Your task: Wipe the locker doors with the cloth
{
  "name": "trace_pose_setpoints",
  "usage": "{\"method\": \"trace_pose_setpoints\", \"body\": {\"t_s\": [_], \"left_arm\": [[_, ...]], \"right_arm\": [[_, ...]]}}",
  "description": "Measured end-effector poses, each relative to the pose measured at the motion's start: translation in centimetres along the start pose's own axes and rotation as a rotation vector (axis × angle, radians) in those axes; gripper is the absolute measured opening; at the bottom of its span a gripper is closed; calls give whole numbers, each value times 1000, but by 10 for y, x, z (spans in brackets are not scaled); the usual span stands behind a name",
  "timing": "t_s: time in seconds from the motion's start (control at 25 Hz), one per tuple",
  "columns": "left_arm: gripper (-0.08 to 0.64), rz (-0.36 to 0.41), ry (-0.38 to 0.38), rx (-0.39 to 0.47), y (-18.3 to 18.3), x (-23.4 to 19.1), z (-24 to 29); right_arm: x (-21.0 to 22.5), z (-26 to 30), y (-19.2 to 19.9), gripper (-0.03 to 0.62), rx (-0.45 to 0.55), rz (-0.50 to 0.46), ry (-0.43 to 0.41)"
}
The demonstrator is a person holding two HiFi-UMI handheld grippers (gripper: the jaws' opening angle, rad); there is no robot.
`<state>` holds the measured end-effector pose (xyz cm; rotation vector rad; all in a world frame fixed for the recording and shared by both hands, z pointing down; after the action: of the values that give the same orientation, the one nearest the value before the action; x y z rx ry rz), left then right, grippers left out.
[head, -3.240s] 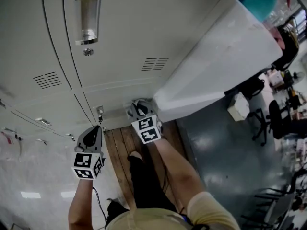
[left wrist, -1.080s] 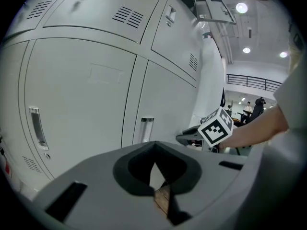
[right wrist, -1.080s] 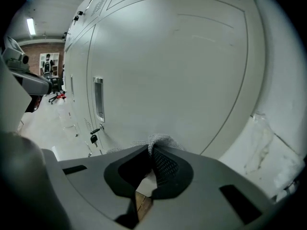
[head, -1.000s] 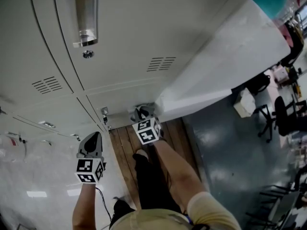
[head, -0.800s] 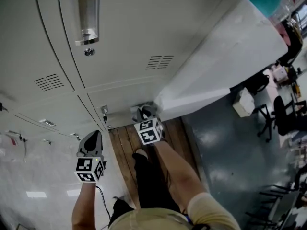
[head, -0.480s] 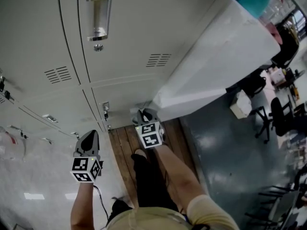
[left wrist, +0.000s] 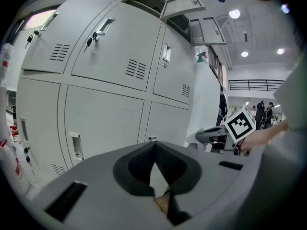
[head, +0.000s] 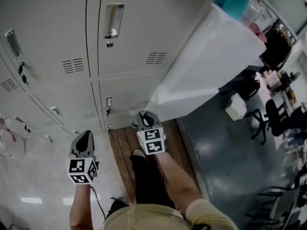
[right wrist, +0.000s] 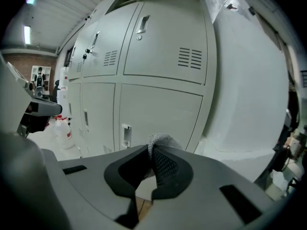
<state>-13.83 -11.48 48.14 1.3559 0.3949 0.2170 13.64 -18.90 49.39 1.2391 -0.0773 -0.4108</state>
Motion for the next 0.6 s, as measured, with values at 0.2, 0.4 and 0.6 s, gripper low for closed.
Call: {"method": "trace_pose_setpoints", "body": {"t_s": [0.2, 0.4, 0.6], "left_arm": [[-6, 9, -8, 29, -14, 2, -36], [-5, 8, -25, 51, -20, 2, -76], [-6, -3, -37, 45, -21, 4, -111]], "right_arm": [[-16, -40, -17, 5, 48, 21, -7], [-33, -78, -27, 5, 102, 56, -5], [-48, -112, -33, 5, 138, 134, -23]]}}
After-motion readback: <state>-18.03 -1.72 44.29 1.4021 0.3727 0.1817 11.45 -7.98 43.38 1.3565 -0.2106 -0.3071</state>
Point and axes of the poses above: the fingertips, and each gripper's own axes: z forward along the fingers, x to its right, y out of its underside, the point moved 8 cm from there along -z, backward along the fingers, and after that the axes turned 8 degrees about x, right-handed, at the moved point
